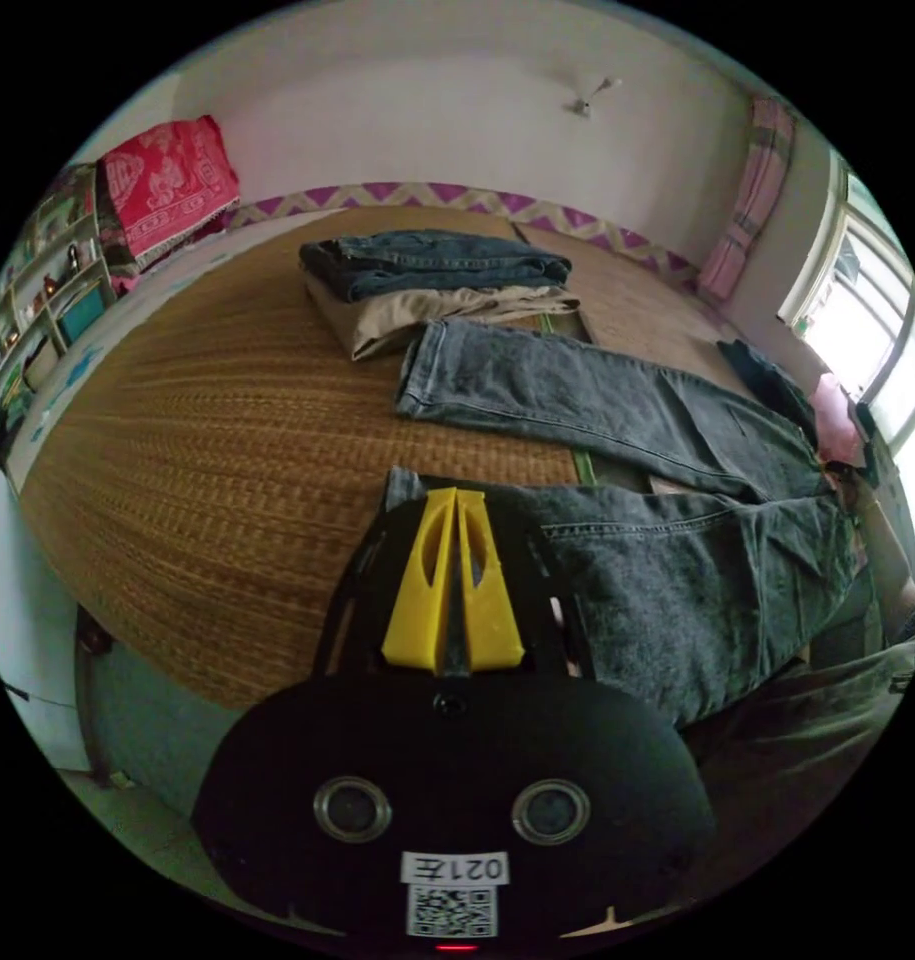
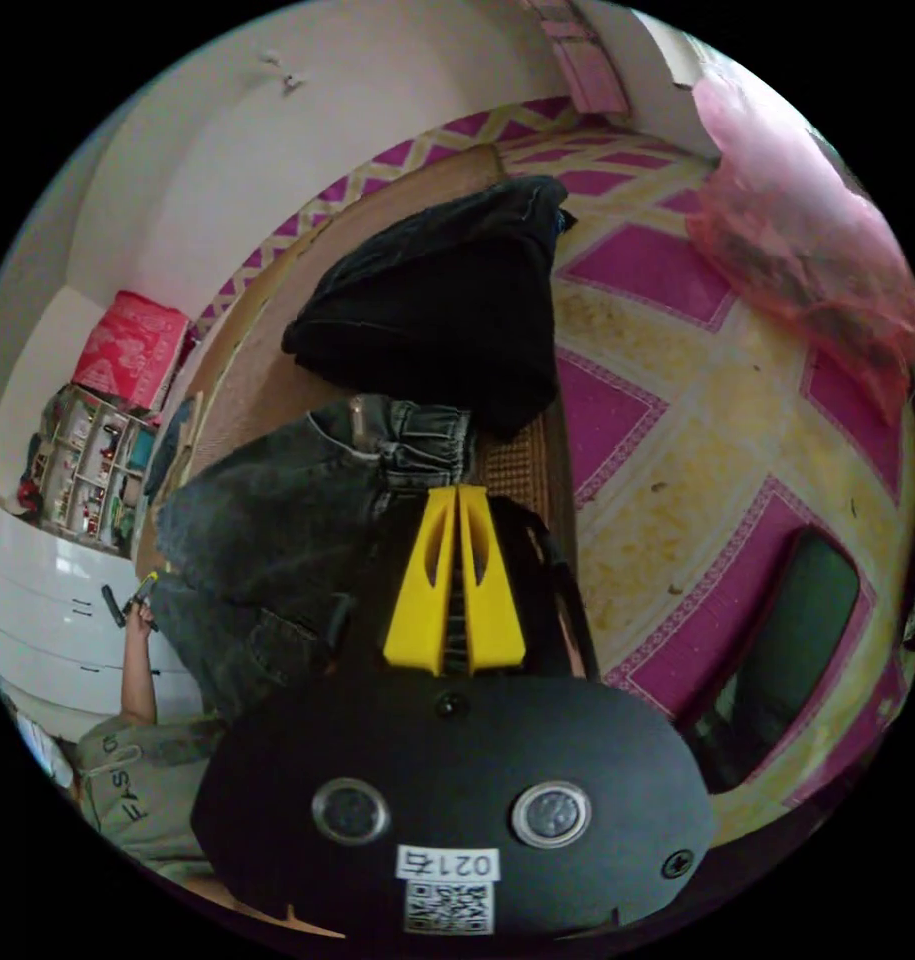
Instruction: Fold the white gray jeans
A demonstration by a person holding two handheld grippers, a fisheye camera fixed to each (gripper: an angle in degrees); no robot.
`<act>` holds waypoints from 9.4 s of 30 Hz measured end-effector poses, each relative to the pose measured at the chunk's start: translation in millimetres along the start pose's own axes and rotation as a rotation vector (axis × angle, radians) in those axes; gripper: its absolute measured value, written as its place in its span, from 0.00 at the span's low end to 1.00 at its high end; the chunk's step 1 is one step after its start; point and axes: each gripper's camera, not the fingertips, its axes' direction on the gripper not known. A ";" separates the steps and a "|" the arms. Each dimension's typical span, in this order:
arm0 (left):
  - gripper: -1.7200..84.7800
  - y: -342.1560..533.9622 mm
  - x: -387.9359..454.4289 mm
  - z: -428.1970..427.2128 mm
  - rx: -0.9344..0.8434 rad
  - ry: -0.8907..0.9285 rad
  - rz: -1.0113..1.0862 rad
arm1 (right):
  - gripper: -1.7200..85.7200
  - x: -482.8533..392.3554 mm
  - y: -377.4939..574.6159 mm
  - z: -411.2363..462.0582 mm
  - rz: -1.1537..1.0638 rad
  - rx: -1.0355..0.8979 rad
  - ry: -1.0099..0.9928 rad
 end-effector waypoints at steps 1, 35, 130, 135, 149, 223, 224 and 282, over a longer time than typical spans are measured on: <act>0.01 -3.7 3.2 2.1 -0.008 -0.007 0.014 | 0.01 2.6 4.1 13.9 0.005 -0.021 -0.004; 0.01 -52.0 -22.8 -22.2 0.188 0.189 -0.087 | 0.07 -64.1 279.0 8.6 -0.127 0.215 -0.297; 0.01 -206.9 87.4 91.9 -0.146 -0.072 0.024 | 0.01 -345.5 60.5 12.5 -0.443 0.087 0.307; 0.02 -213.2 102.0 75.0 -0.020 0.020 -0.071 | 0.01 -356.9 55.3 2.7 -0.435 0.084 0.292; 0.13 -239.8 214.1 92.4 -0.141 -0.145 0.618 | 0.01 -372.1 45.1 -20.3 -0.387 0.080 0.236; 0.01 -153.0 341.9 -53.1 0.398 0.234 -0.097 | 0.01 -289.1 98.6 -1.4 -0.354 0.098 0.188; 0.01 -156.0 367.3 -58.7 0.407 0.220 -0.036 | 0.01 -286.6 100.8 -2.5 -0.347 0.106 0.178; 0.02 6.5 620.6 82.4 0.124 0.400 0.240 | 0.06 -642.8 89.7 -80.6 -0.722 0.505 -0.010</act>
